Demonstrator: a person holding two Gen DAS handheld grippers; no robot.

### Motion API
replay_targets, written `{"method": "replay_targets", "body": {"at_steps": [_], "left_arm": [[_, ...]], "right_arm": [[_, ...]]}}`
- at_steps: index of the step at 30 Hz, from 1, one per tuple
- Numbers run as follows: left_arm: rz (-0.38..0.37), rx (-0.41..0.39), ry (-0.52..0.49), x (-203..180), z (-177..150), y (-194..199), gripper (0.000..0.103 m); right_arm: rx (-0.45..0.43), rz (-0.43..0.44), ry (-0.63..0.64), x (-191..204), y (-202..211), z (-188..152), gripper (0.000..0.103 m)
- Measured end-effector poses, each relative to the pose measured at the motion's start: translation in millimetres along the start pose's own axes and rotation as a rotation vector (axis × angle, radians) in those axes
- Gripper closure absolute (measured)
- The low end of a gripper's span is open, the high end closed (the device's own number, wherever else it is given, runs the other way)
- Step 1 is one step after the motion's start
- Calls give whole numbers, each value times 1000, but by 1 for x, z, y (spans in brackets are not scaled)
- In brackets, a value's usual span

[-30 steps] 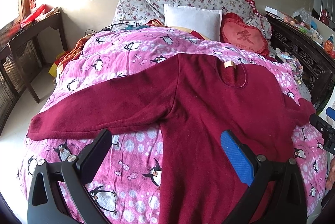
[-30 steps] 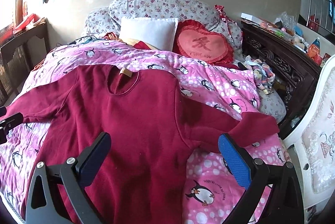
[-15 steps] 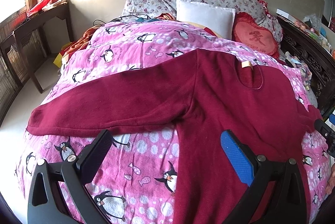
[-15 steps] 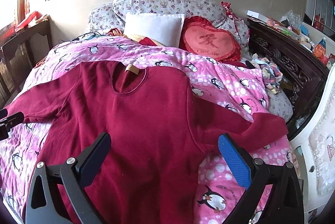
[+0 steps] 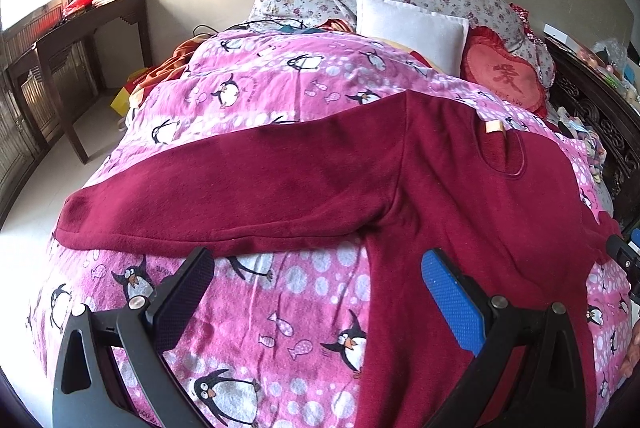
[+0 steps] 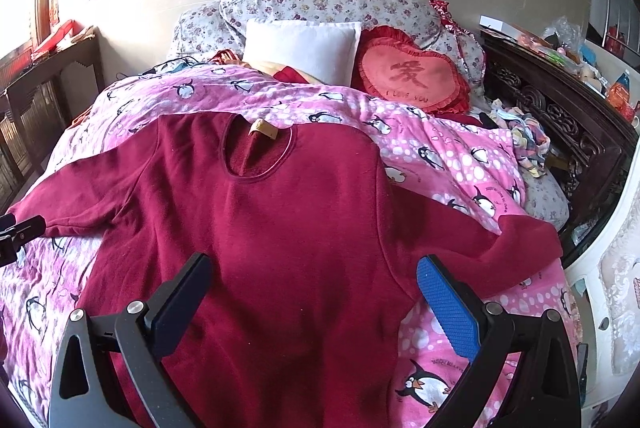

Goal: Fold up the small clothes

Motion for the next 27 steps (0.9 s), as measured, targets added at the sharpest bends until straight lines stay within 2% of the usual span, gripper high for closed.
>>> {"method": "replay_targets", "body": {"at_steps": [19,27], "left_arm": [[8,11,22,14,-1,-5,0],[16,52,135,65,-11,-15,0]], "right_arm": [[4,5,1,3,-2,0,0],[19,27,-6,10,-12,-7,0]]}}
Point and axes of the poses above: each gripper's, at about its wrist camera, not at the fingertips, and y roughly against the way its jaws point, x to its left, z to its top, the point moved 9 cm from there along -y, roughly the way its jaws point, and after that the axes turned 3 degrees about -y, right-handed, at the moved point
